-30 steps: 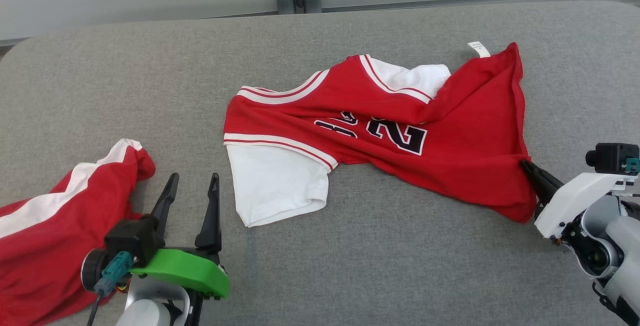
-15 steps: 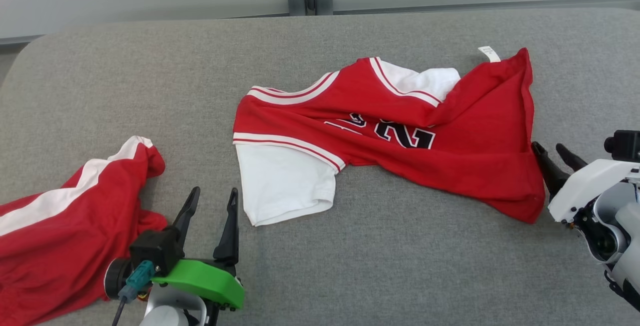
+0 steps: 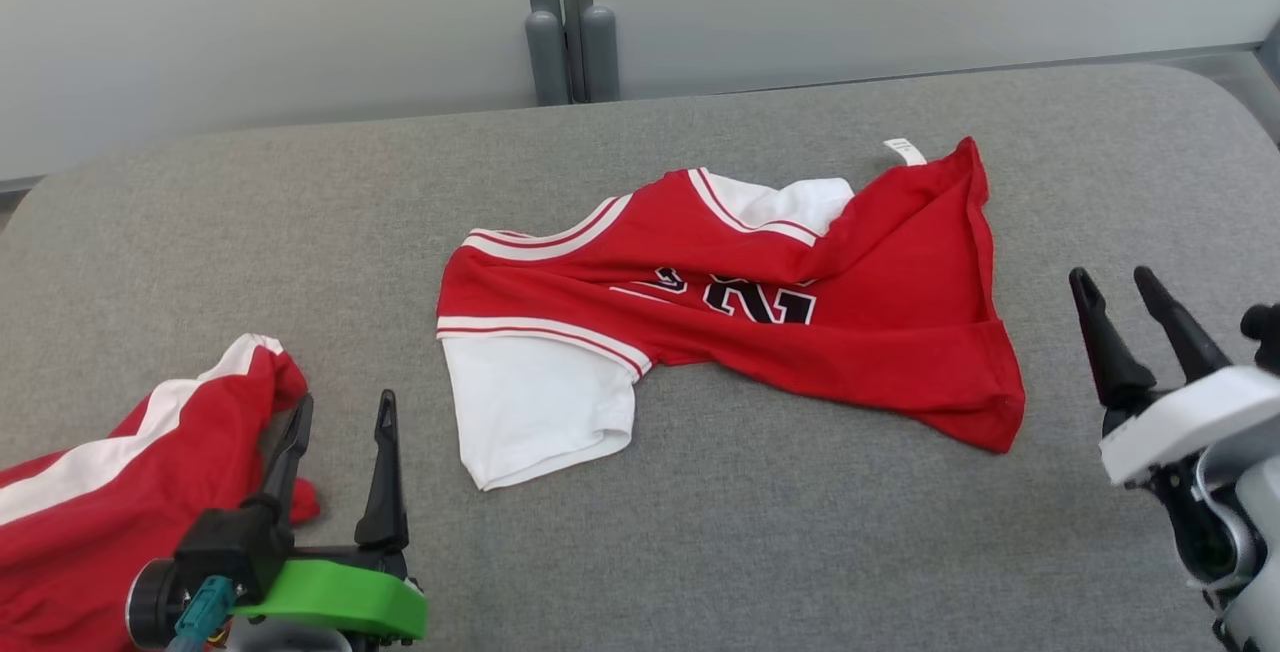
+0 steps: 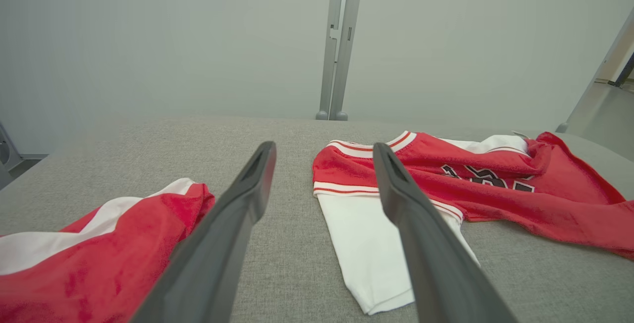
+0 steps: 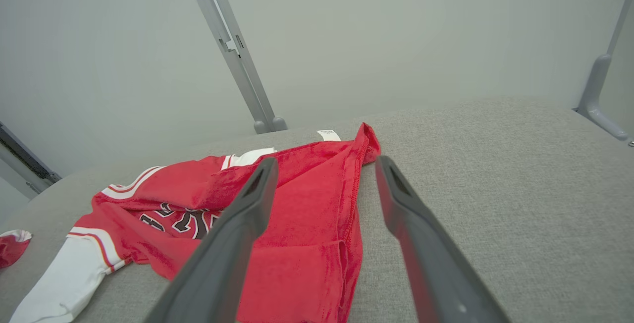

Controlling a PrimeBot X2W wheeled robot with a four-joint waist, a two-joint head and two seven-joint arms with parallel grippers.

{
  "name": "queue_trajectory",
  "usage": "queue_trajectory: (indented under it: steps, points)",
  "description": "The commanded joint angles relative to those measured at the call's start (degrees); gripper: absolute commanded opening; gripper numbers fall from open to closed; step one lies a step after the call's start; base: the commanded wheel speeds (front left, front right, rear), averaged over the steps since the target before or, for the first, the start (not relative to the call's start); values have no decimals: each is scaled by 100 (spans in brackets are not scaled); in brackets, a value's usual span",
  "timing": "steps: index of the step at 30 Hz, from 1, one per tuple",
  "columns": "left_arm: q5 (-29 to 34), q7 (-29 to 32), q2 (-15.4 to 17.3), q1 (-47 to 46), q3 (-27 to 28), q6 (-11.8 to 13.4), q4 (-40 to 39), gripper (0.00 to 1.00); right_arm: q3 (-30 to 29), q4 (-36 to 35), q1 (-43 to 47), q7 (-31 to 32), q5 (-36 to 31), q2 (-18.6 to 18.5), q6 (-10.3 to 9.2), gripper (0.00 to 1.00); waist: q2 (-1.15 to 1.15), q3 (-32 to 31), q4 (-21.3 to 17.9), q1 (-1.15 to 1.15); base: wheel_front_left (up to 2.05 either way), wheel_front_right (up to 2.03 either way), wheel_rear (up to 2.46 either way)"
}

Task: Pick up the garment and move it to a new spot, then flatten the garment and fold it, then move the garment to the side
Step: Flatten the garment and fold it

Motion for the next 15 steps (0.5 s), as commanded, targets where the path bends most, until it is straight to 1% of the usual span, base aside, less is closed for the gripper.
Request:
queue_trajectory:
  steps: [1, 4, 7, 11, 15]
  points:
    - [72, -18, -27, 157, 92, 22, -96, 100, -208, -243, 334, -12, -237, 128, -4, 100, 0, -167, -137, 0, 0, 0, 0]
    - [216, -19, -104, 364, 285, -15, -337, 100, -608, -827, 1020, -13, -706, 435, -4, 100, 0, -248, -175, 0, 0, 0, 0]
    - [259, -19, -185, 554, 439, -73, -444, 100, -781, -1077, 1547, -13, -978, 635, -5, 100, 0, -293, -204, 0, 0, 0, 0]
    - [326, -20, -291, 749, 549, -193, -412, 100, -893, -1012, 1895, -14, -1221, 841, -4, 100, 0, -323, -219, 0, 0, 0, 0]
    - [386, -18, -370, 744, 534, -344, -296, 100, -795, -751, 1841, -14, -1310, 948, -4, 100, 0, -317, -220, 0, 0, 0, 0]
